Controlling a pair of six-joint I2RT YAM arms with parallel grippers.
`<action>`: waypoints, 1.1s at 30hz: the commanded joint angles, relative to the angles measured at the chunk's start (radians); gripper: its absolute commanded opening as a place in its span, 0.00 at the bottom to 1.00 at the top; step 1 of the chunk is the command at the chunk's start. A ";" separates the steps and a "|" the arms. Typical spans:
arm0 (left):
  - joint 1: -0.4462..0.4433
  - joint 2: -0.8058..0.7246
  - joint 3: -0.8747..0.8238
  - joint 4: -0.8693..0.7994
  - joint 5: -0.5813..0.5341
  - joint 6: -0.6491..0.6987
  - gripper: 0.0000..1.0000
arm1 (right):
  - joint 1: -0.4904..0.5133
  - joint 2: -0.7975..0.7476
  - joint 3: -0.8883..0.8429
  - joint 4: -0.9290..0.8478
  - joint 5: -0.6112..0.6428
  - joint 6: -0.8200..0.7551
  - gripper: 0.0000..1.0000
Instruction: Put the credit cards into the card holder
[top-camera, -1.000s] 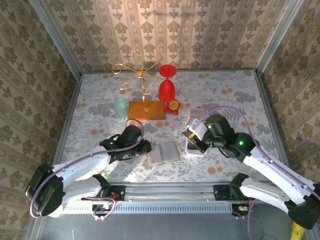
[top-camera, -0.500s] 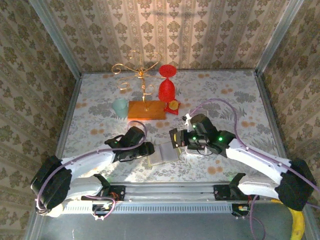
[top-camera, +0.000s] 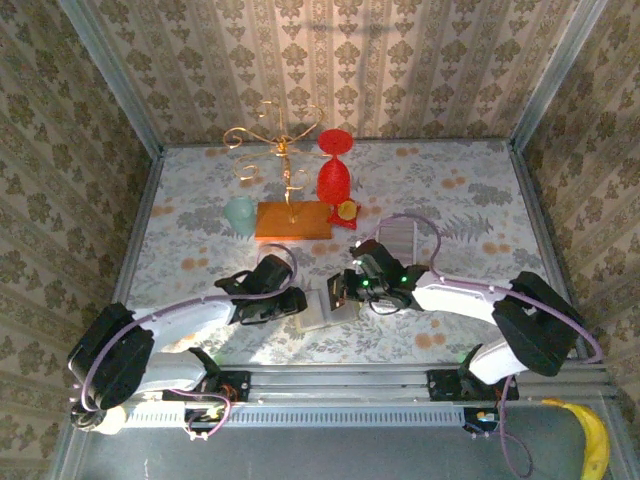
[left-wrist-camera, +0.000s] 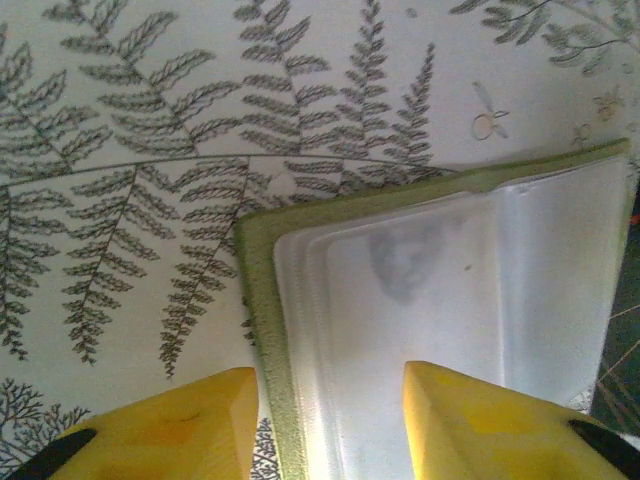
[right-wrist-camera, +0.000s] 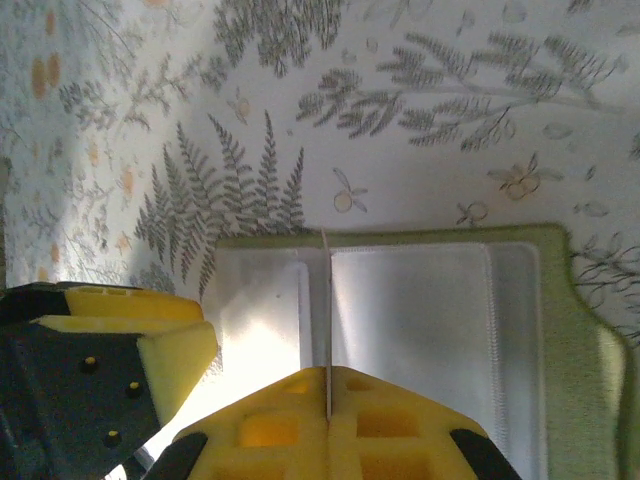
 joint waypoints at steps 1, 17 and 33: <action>-0.006 0.011 -0.019 0.008 0.011 -0.010 0.38 | 0.019 0.035 0.022 0.036 -0.012 0.057 0.00; -0.020 0.034 -0.049 0.022 0.013 -0.019 0.27 | 0.066 0.067 -0.013 0.093 0.036 0.132 0.00; -0.024 0.036 -0.059 0.022 0.012 -0.023 0.23 | 0.068 0.026 -0.057 0.127 0.093 0.148 0.00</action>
